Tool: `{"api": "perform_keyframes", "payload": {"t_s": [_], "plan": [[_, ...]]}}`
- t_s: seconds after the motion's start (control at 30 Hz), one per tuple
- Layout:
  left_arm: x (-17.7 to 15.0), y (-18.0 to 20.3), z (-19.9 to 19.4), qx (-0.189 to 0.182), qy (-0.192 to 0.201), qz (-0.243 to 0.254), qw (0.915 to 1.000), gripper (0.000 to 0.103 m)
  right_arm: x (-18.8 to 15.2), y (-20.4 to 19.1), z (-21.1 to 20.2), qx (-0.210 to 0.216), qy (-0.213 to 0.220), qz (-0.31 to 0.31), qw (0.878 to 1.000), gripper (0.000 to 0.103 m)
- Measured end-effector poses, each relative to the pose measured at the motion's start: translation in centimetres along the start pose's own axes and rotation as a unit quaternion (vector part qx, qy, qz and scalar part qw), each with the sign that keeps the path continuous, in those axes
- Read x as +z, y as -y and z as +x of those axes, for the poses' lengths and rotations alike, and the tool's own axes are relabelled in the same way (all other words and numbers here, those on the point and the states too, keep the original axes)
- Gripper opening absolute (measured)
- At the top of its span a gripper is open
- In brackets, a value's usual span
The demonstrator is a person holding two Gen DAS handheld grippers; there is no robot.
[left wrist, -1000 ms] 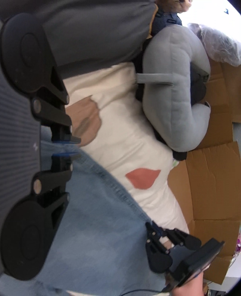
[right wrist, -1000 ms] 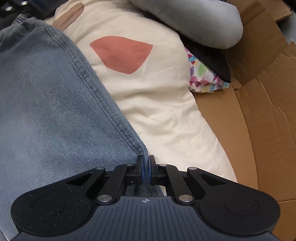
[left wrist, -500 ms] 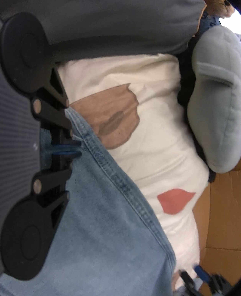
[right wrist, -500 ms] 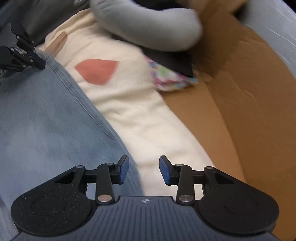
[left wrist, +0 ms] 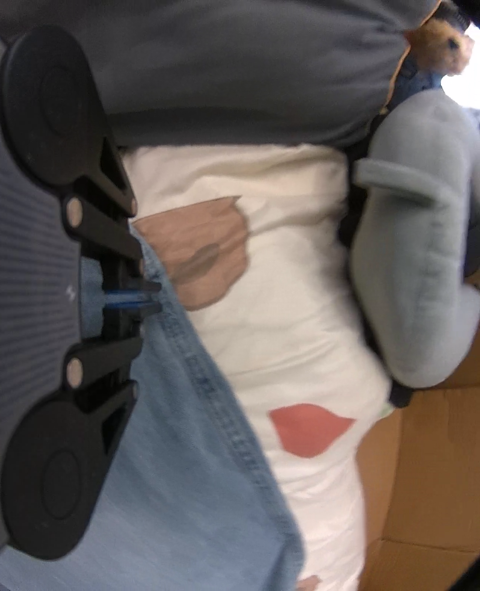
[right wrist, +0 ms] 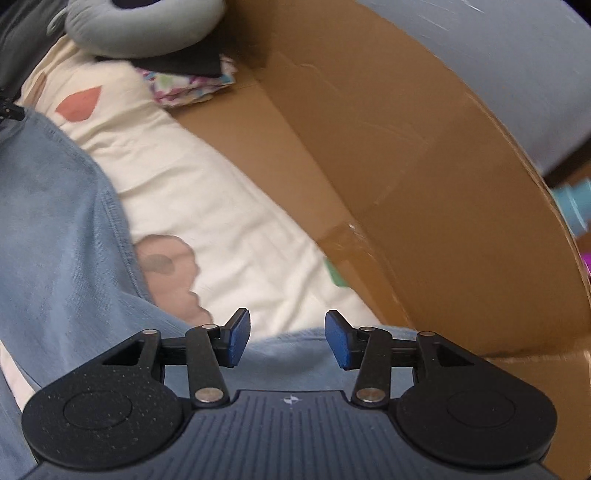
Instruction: Fold clothes
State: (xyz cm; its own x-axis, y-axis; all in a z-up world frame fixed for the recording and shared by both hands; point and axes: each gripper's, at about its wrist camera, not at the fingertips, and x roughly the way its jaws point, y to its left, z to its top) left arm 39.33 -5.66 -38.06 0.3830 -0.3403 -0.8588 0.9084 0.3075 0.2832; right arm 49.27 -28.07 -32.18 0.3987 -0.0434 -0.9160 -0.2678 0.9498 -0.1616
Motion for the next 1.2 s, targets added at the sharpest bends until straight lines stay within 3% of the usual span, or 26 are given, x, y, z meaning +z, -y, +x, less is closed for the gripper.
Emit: {"api": "perform_keyframes", "payload": {"t_s": [0.2,0.5,0.73,0.87,1.2], "plan": [[2.4,2.6,-3.4,0.008,0.015,-0.024,0.9996,0.014,-3.6,2.4,-0.1,0.027,0.025,0.055,0.998,0.053],[6.3,11.0,-4.9,-0.003,0.000,-0.021,0.9998,0.027,-11.1,3.9,-0.4,0.086,0.058,0.111,0.988,0.054],[10.1,17.4,-5.5,-0.043,-0.008,0.019,0.9989,0.033,-18.8,6.3,-0.6,0.091,0.056,0.163,0.981,0.054],[11.2,20.6,-5.3,-0.059,-0.012,0.036,0.9975,0.043,-22.3,8.3,-0.7,0.082,0.046,0.200,0.975,0.054],[11.1,25.8,-4.7,-0.088,-0.027,0.039,0.9950,0.050,-27.0,11.3,-0.3,0.064,0.060,0.280,0.956,0.055]]}}
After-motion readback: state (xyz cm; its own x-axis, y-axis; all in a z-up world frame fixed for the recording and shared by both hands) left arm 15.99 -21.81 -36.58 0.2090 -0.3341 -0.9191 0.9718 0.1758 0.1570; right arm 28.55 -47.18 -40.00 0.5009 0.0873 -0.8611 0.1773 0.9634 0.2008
